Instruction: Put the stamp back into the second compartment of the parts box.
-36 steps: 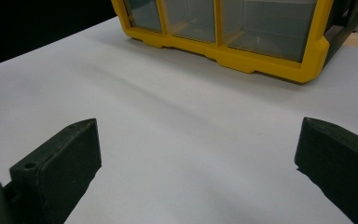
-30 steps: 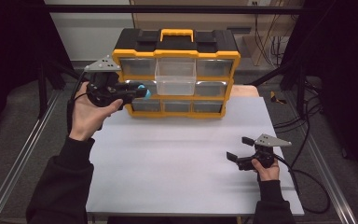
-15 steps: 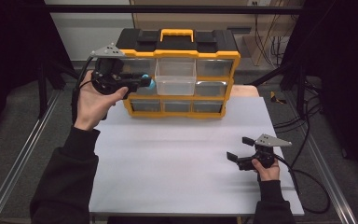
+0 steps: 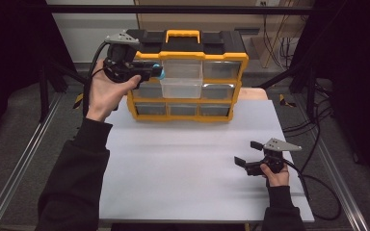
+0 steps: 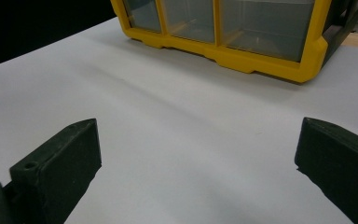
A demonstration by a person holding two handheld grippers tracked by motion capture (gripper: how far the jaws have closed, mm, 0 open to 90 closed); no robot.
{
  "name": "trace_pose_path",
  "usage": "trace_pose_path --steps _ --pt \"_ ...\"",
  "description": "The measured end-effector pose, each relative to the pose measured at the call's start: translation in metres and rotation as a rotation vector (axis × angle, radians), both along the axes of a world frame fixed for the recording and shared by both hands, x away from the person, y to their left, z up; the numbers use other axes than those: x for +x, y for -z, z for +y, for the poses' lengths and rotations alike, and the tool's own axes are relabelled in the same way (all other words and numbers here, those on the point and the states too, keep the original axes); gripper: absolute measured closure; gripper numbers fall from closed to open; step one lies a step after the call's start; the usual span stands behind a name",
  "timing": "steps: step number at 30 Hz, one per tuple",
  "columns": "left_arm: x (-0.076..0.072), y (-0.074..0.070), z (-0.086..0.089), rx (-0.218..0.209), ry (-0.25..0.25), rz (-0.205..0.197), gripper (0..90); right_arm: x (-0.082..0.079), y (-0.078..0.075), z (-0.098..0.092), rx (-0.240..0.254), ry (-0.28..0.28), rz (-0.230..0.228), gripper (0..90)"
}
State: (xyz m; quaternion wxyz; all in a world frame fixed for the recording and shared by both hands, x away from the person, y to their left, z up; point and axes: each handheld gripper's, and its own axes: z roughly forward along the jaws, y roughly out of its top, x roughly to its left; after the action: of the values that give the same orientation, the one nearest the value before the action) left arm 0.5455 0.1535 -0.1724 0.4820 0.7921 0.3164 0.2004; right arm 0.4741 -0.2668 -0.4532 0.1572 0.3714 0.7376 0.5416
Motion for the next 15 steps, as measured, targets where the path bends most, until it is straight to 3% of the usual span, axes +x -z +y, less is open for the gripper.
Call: trace_pose_path --steps 15 --pt "0.027 -0.002 -0.024 0.022 -0.022 0.001 72.1 0.0 0.0 -0.001 0.005 0.0 0.001 0.8"
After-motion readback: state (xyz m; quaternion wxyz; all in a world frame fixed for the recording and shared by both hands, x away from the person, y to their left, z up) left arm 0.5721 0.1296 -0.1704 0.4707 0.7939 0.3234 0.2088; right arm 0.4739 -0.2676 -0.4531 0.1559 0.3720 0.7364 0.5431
